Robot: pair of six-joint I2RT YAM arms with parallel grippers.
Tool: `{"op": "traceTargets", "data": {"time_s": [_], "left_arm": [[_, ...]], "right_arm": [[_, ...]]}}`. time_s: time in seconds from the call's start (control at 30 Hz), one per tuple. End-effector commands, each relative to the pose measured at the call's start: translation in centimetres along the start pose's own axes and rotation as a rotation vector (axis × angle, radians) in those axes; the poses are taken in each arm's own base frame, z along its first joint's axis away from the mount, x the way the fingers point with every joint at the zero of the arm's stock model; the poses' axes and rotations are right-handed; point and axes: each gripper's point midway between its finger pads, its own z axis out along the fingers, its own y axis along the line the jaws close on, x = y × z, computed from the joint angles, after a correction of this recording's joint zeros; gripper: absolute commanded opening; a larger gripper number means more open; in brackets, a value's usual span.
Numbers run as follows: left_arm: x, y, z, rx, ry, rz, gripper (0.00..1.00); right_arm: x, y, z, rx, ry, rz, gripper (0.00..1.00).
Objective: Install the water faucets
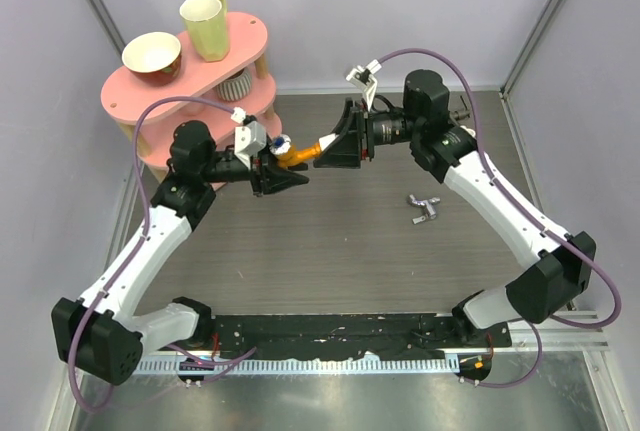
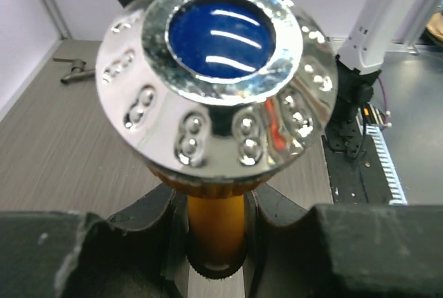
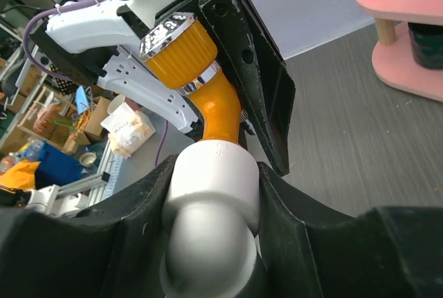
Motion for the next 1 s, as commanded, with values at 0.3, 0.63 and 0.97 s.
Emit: {"op": "traceTargets", "data": {"time_s": [0.3, 0.63, 0.97], "left_arm": [[-2.1, 0.5, -0.4, -0.159, -0.134, -0.197, 0.00], [-3.3, 1.6, 0.1, -0.191, -0.235, -0.493, 0.00], [-5.8, 3.1, 0.1, -0.202, -0.420, -0.712, 0.00]], "right_arm": [[-4.2, -1.8, -4.7, 0.205, -0.166, -0.142, 0.61], [-5.6, -2.4, -8.7, 0.486, -0.207, -0.574, 0.64], [0.1, -3.5, -8.1, 0.515, -0.093, -0.773, 0.69]]}}
